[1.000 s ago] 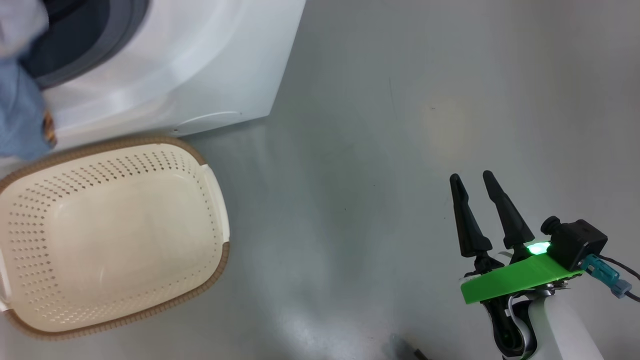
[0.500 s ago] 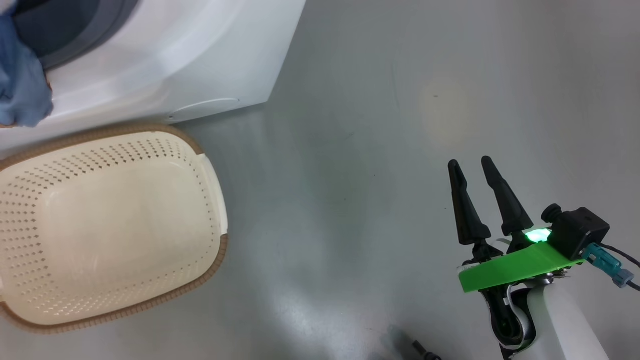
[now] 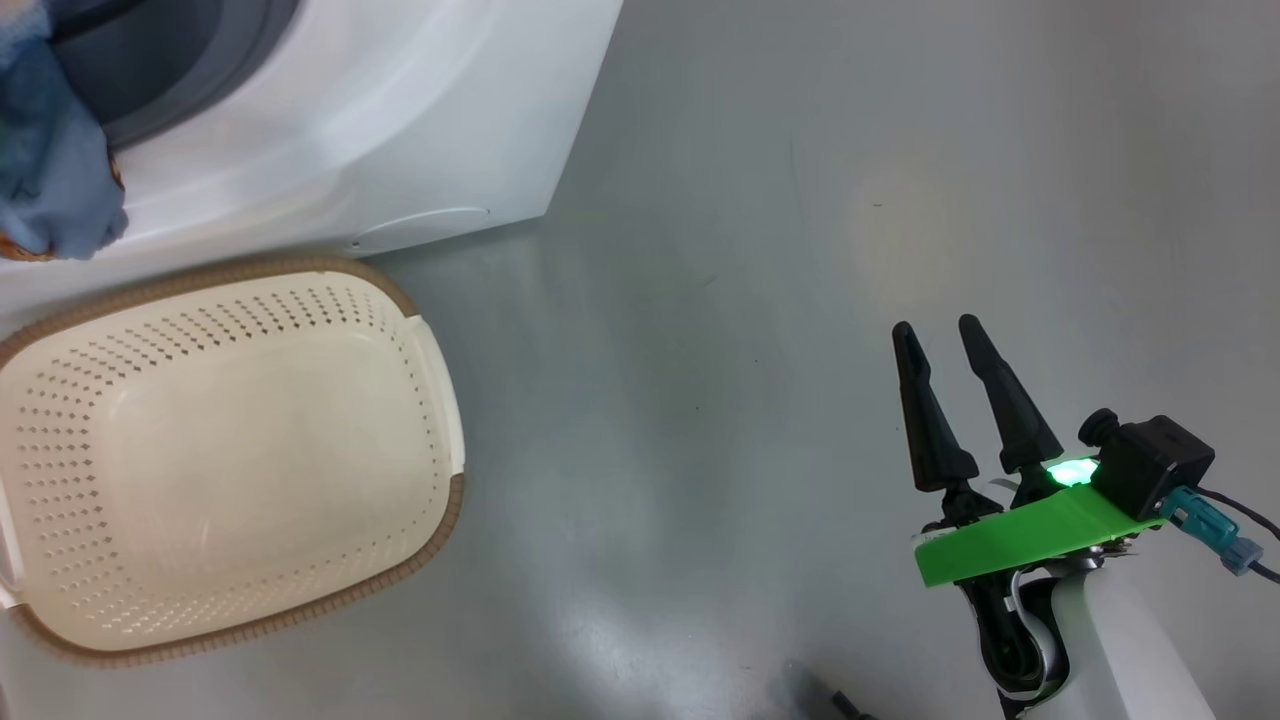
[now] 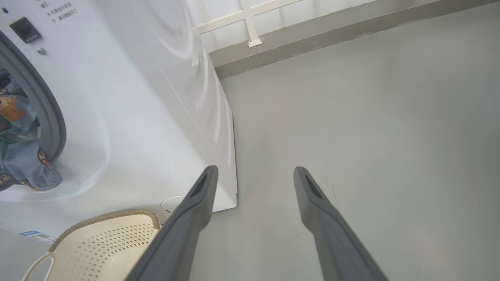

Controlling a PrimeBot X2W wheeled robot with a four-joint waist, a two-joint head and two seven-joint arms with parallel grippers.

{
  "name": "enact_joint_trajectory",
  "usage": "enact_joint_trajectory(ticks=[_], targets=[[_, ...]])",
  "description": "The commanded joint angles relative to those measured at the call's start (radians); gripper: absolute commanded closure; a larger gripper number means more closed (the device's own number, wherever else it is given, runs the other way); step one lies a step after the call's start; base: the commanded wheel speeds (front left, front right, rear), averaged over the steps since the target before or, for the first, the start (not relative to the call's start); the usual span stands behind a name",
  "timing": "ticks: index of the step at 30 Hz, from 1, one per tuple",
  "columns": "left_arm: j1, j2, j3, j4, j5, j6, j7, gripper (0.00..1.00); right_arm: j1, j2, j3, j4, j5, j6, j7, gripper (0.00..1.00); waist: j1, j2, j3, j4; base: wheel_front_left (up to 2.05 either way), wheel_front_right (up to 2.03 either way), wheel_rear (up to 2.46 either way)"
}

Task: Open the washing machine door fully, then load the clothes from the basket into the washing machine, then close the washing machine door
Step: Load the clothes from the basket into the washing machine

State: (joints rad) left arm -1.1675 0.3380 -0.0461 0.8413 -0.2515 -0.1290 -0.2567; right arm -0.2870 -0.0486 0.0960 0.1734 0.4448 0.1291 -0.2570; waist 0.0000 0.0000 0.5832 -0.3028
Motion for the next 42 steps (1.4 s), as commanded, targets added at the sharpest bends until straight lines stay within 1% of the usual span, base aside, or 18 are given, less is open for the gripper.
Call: enact_joint_trajectory(ticks=[1, 6, 13, 17, 21, 26, 35, 42], targets=[[0.003, 0.044, -0.011, 0.025, 0.013, -0.002, -0.005, 0.00, 0.002, -0.002, 0.025, -0.017, 0.007, 0.002, -0.005, 0.00, 0.0000, 0.0000, -0.003, 0.001, 0.00, 0.00, 0.00], [-0.033, 0.043, -0.069, 0.153, 0.013, -0.002, -0.005, 0.00, 0.002, -0.002, 0.026, -0.016, 0.008, 0.002, -0.005, 0.00, 0.0000, 0.0000, -0.010, 0.002, 0.00, 0.00, 0.00], [-0.063, 0.047, -0.114, 0.180, -0.015, -0.002, -0.005, 0.00, 0.002, -0.002, 0.024, -0.016, 0.010, 0.002, -0.005, 0.00, 0.0000, 0.0000, -0.014, 0.006, 0.00, 0.00, 0.00], [-0.050, 0.040, -0.112, 0.163, -0.045, -0.002, -0.005, 0.00, 0.002, -0.002, 0.022, -0.016, 0.008, 0.002, -0.005, 0.00, 0.0000, 0.0000, -0.023, 0.012, 0.00, 0.00, 0.00], [-0.006, 0.029, -0.084, 0.113, -0.065, -0.002, -0.005, 0.00, 0.006, -0.002, 0.016, -0.014, 0.000, 0.002, -0.005, 0.00, 0.0000, 0.0000, -0.041, 0.022, 0.00, 0.00, 0.00], [0.080, -0.001, -0.028, 0.027, -0.073, -0.002, -0.005, 0.00, 0.011, -0.002, 0.006, -0.013, -0.017, 0.002, -0.005, 0.00, 0.0000, 0.0000, -0.069, 0.042, 0.00, 0.00, 0.00], [0.296, -0.071, 0.047, -0.160, -0.015, -0.002, -0.005, 0.00, 0.015, -0.002, -0.014, -0.006, -0.056, 0.002, -0.005, 0.00, 0.0000, 0.0000, -0.117, 0.087, 0.00, 0.00, 0.00], [0.497, -0.126, 0.090, -0.288, 0.020, -0.002, -0.005, 0.00, 0.035, -0.027, -0.018, 0.002, -0.063, 0.002, -0.005, 0.00, 0.0000, 0.0000, -0.162, 0.125, 0.00, 0.00, 0.00]])
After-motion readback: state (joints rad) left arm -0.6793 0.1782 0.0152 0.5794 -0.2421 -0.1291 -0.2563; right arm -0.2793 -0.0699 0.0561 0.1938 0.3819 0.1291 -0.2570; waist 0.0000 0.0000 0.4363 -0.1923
